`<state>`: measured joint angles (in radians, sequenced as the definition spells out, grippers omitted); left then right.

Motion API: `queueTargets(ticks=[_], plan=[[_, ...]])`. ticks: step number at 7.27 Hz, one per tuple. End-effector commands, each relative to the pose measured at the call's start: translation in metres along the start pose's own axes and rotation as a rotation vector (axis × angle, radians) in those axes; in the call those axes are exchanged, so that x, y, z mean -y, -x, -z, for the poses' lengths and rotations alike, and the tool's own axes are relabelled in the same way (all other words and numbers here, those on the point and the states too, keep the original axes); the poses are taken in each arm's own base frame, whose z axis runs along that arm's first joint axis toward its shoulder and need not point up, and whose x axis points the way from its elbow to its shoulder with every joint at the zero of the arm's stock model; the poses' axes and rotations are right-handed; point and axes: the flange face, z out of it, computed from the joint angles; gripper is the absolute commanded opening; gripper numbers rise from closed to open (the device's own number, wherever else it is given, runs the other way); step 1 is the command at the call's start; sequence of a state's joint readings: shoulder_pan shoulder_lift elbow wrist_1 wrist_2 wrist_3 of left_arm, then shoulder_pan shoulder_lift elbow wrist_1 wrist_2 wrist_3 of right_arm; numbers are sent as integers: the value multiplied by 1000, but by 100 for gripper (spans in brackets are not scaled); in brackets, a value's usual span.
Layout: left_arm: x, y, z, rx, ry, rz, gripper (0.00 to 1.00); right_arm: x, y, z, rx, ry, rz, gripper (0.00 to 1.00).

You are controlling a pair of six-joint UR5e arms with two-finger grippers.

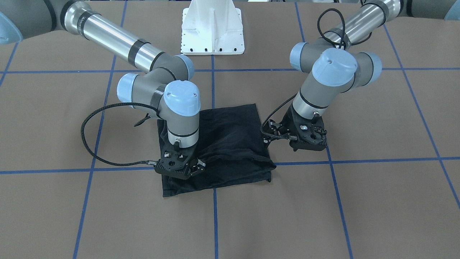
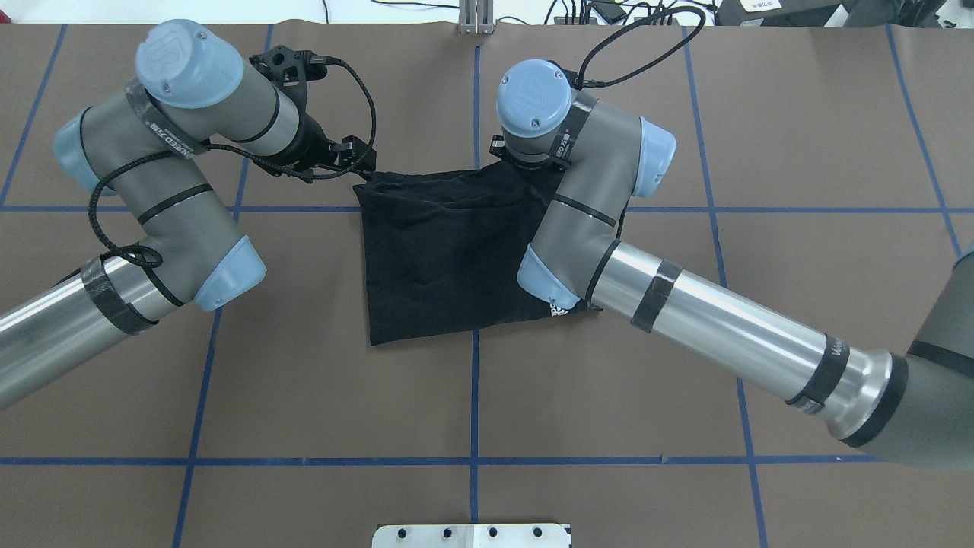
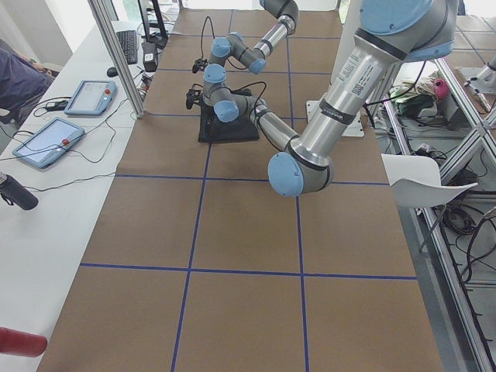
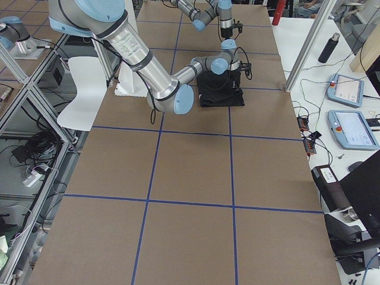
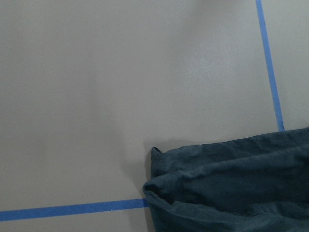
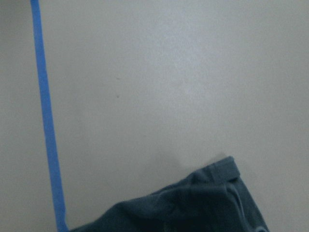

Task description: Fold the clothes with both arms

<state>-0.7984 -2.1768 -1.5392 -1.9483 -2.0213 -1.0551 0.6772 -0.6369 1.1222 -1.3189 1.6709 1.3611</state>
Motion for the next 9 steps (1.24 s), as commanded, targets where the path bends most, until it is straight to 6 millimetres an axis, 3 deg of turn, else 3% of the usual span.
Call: queueTargets(ticks=[1, 2, 3, 4, 5, 6, 7, 8, 9], plan=[[-3, -1, 6, -13, 1, -3, 100, 41, 11, -3, 2, -24, -13, 0], [-4, -1, 7, -13, 1, -3, 100, 47, 19, 9, 19, -8, -1, 0], [-8, 4, 10, -10, 7, -6, 100, 56, 13, 12, 29, 57, -12, 37], [-14, 12, 15, -1, 13, -5, 100, 60, 8, 14, 34, 102, -17, 99], [-14, 22, 22, 23, 19, -24, 100, 67, 0, 15, 10, 133, 15, 100], [-11, 33, 35, 62, 25, -64, 100, 76, -13, 33, -17, 164, 57, 100], [-7, 48, 50, 99, 29, -103, 100, 78, -41, 55, -44, 191, 124, 100], [-9, 77, 64, 135, 37, -169, 100, 78, -88, 74, -55, 196, 190, 100], [-13, 121, 79, 174, 42, -232, 100, 75, -153, 78, -48, 222, 221, 100]])
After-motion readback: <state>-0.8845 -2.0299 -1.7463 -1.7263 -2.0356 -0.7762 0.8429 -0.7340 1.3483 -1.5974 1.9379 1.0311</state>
